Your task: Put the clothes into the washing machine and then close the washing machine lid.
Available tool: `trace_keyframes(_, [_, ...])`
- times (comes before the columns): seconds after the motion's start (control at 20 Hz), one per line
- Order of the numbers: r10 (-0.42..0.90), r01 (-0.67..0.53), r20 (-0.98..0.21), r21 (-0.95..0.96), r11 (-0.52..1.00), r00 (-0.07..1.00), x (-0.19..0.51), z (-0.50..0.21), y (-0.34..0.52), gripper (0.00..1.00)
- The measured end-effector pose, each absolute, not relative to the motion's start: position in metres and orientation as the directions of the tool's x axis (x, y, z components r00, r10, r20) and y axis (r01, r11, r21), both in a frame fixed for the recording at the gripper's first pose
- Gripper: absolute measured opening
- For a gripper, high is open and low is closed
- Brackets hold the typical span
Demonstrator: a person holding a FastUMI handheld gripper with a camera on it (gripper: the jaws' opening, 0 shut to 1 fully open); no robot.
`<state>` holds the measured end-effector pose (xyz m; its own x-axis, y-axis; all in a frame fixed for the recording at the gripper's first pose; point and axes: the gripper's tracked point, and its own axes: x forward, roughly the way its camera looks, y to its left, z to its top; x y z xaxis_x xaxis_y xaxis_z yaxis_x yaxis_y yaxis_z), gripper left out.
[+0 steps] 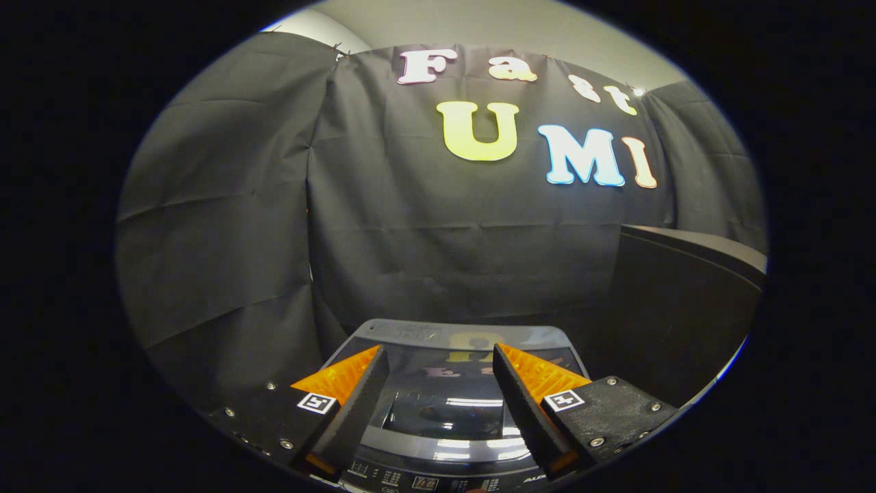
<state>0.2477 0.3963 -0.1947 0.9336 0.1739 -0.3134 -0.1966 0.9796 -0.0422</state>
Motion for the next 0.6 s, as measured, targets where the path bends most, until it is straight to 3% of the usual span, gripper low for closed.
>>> trace_keyframes(0.2, [0.187, -0.205, -0.314, -0.024, 0.978, 0.931, 0.237, -0.180, 0.398, 0.95])
trace_keyframes(0.6, [0.223, -0.234, -0.191, -0.036, 0.971, 0.956, 0.207, -0.061, 0.353, 0.95])
